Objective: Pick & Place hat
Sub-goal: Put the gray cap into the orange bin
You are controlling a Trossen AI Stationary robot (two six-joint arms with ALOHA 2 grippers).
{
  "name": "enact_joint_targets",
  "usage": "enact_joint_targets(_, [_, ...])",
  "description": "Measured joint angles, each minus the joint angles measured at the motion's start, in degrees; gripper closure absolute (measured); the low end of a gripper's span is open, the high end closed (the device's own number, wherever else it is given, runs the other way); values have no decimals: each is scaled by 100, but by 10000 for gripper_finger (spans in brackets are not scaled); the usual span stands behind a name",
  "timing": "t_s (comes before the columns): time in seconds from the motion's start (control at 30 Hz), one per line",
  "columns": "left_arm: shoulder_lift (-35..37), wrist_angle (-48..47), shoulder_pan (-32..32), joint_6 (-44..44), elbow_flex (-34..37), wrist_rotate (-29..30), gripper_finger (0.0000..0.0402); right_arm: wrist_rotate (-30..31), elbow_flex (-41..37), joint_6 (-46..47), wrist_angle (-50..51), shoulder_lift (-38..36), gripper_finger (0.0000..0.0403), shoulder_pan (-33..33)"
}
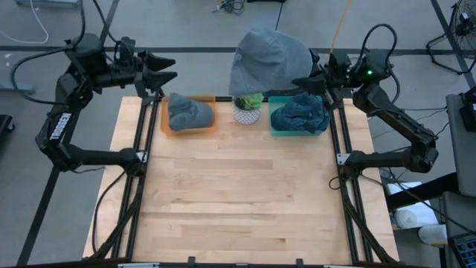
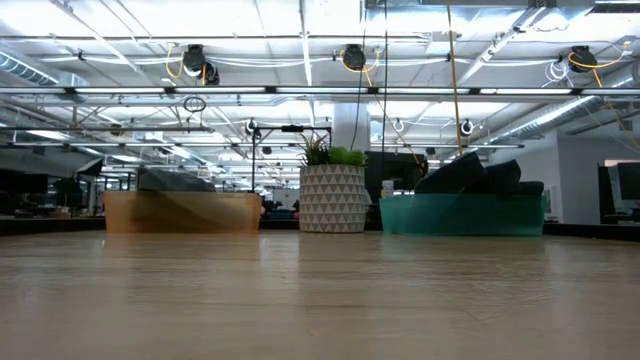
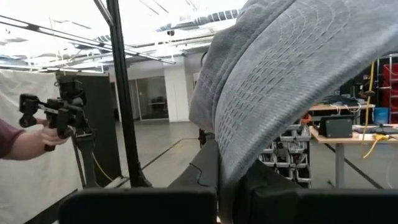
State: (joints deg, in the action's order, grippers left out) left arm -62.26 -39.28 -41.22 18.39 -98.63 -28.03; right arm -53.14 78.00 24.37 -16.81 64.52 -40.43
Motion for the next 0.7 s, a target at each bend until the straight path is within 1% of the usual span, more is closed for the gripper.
enact_joint_targets(0.13, [-161, 168, -8, 18, 0, -35, 46, 232, 0, -165, 59, 110, 403, 316])
enact_joint_targets(0.3, [-454, 683, -5, 294, 0, -504, 46, 395, 0, -345, 97, 314, 403, 649])
enact_joint_targets(0.37, [-557, 734, -5, 304, 0, -561, 46, 395, 0, -396, 99, 388, 403, 753])
enact_joint_targets(0.47, [-679, 798, -5, 310, 0, -651, 46, 391, 0, -432, 100, 443, 403, 847])
enact_joint_targets(0.6, [-816, 1028, 29, 411, 0, -991, 46, 390, 1, -452, 89, 476, 403, 909])
enact_joint_targets(0.7, [-926, 1243, 158, 528, 0, -1054, 46, 371, 2, -452, 96, 475, 403, 909])
